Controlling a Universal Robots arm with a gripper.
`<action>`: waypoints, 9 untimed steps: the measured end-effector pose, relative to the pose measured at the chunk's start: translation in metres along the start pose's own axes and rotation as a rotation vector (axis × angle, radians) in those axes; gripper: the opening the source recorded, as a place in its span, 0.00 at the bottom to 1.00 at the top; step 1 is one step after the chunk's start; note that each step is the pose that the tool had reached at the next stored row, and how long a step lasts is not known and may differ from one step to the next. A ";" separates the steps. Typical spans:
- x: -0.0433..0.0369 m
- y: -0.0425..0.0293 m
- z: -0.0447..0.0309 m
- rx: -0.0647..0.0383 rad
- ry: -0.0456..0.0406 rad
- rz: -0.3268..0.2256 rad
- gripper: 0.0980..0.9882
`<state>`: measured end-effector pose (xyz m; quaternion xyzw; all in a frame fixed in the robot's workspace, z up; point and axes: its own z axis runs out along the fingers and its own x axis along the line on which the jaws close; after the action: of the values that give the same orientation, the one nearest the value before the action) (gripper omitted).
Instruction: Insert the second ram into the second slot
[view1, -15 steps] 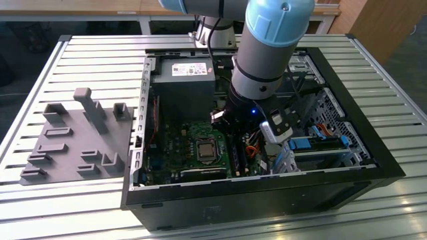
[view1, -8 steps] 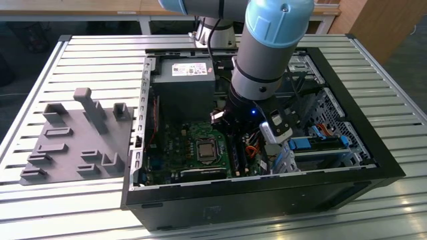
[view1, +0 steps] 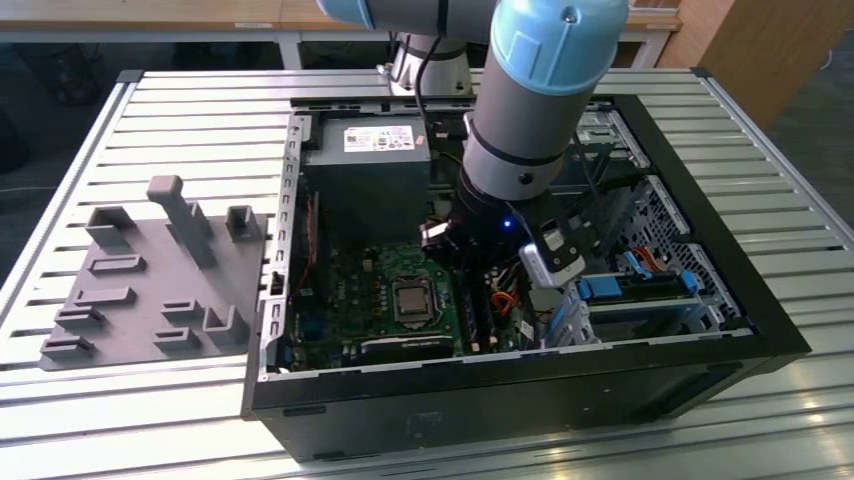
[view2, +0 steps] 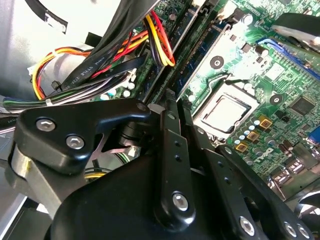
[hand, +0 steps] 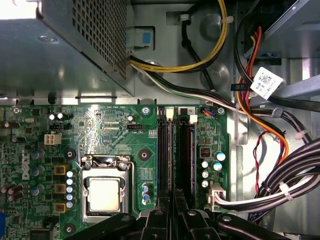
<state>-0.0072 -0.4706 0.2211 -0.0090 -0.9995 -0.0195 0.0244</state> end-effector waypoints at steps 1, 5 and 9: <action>0.0001 0.0001 -0.0018 0.000 0.0000 0.000 0.10; 0.0005 0.0004 -0.0109 0.000 0.0000 0.000 0.10; 0.0007 0.0006 -0.0136 0.000 0.0000 0.000 0.10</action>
<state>-0.0072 -0.4705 0.2348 -0.0090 -0.9995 -0.0195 0.0244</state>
